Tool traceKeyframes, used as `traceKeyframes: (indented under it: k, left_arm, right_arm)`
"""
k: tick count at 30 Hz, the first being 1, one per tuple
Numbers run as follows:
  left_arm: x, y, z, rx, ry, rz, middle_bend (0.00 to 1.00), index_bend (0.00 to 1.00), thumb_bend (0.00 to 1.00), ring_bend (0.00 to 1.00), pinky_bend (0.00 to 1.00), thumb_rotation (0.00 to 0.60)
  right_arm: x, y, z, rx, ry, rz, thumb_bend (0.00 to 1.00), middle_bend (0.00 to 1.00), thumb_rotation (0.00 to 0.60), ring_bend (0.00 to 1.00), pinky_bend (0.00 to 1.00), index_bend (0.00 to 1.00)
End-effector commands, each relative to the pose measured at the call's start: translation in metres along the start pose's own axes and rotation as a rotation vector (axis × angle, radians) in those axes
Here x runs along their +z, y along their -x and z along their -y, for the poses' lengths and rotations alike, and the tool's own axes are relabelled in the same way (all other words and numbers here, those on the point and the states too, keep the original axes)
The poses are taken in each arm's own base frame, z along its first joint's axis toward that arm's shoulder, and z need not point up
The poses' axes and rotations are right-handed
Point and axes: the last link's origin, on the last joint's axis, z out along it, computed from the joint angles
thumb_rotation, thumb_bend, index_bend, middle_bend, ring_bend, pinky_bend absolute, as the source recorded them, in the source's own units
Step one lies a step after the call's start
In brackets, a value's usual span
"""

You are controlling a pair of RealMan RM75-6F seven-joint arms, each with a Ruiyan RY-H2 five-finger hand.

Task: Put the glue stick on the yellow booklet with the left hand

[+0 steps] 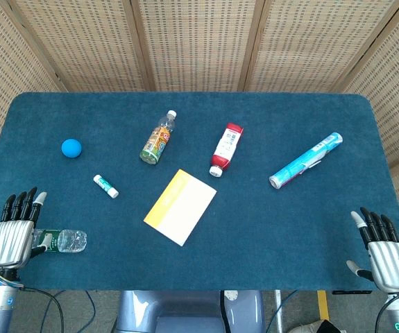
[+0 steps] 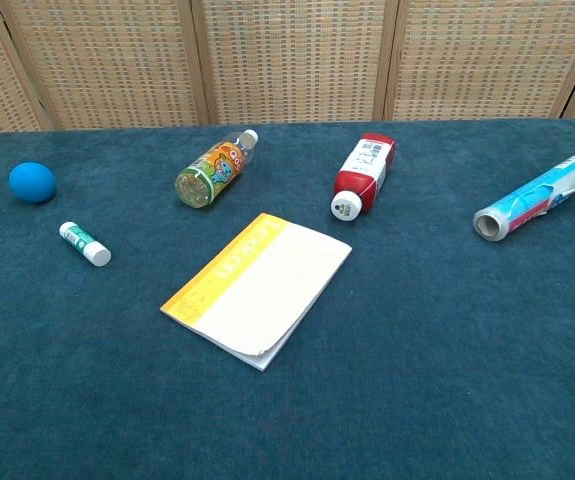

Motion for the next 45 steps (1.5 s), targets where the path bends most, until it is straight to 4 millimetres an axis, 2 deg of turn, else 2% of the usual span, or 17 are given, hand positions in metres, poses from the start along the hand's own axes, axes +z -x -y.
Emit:
traceKeyframes:
  k: [1, 4, 8, 14, 15, 17, 20, 24, 34, 41, 45]
  left_arm:
    - [0.002, -0.001, 0.000, -0.008, 0.007, -0.006, 0.00, 0.00, 0.27, 0.00, 0.00, 0.600]
    - [0.008, -0.002, 0.000, -0.007, 0.042, -0.010, 0.00, 0.00, 0.27, 0.00, 0.00, 0.600]
    - [0.027, -0.006, 0.005, 0.027, 0.108, -0.017, 0.00, 0.00, 0.27, 0.00, 0.00, 0.600]
    - [0.064, -0.019, 0.008, 0.072, 0.227, -0.012, 0.00, 0.00, 0.28, 0.00, 0.00, 0.600]
    - [0.077, -0.022, 0.008, 0.082, 0.255, -0.018, 0.00, 0.00, 0.28, 0.00, 0.00, 0.600]
    - [0.095, -0.022, 0.010, 0.087, 0.284, -0.001, 0.00, 0.01, 0.28, 0.00, 0.00, 0.600]
    - [0.111, -0.020, 0.013, 0.082, 0.312, 0.016, 0.00, 0.06, 0.29, 0.00, 0.00, 0.600]
    - [0.141, -0.006, 0.017, 0.100, 0.339, 0.089, 0.00, 0.12, 0.29, 0.00, 0.00, 0.600]
    - [0.177, 0.031, 0.000, 0.131, 0.371, 0.183, 0.00, 0.23, 0.31, 0.00, 0.00, 0.600]
    - [0.186, 0.047, -0.009, 0.145, 0.382, 0.224, 0.00, 0.30, 0.31, 0.00, 0.00, 0.600]
    - [0.191, 0.055, -0.010, 0.171, 0.386, 0.240, 0.00, 0.31, 0.31, 0.00, 0.00, 0.600]
  right_arm:
    - [0.000, -0.001, -0.001, 0.003, 0.003, 0.000, 0.00, 0.00, 0.600, 0.00, 0.00, 0.05]
    - [0.001, -0.001, -0.002, 0.005, 0.009, 0.000, 0.00, 0.00, 0.600, 0.00, 0.00, 0.05]
    - [0.002, -0.001, -0.003, 0.007, 0.016, 0.000, 0.00, 0.00, 0.600, 0.00, 0.00, 0.05]
    - [0.002, 0.001, -0.003, -0.001, 0.019, 0.006, 0.00, 0.00, 0.600, 0.00, 0.00, 0.05]
    - [0.003, 0.002, -0.003, -0.005, 0.021, 0.008, 0.00, 0.00, 0.600, 0.00, 0.00, 0.05]
    - [0.003, 0.003, -0.003, -0.009, 0.023, 0.009, 0.00, 0.00, 0.600, 0.00, 0.00, 0.05]
    - [0.004, 0.004, -0.003, -0.013, 0.025, 0.010, 0.00, 0.00, 0.600, 0.00, 0.00, 0.05]
    - [0.005, 0.006, -0.004, -0.022, 0.033, 0.015, 0.00, 0.00, 0.600, 0.00, 0.00, 0.05]
    - [0.012, 0.010, -0.011, -0.035, 0.069, 0.025, 0.00, 0.00, 0.600, 0.00, 0.00, 0.05]
    - [0.016, 0.011, -0.015, -0.034, 0.092, 0.025, 0.00, 0.00, 0.600, 0.00, 0.00, 0.05]
    - [0.018, 0.011, -0.019, -0.030, 0.106, 0.027, 0.00, 0.00, 0.600, 0.00, 0.00, 0.05]
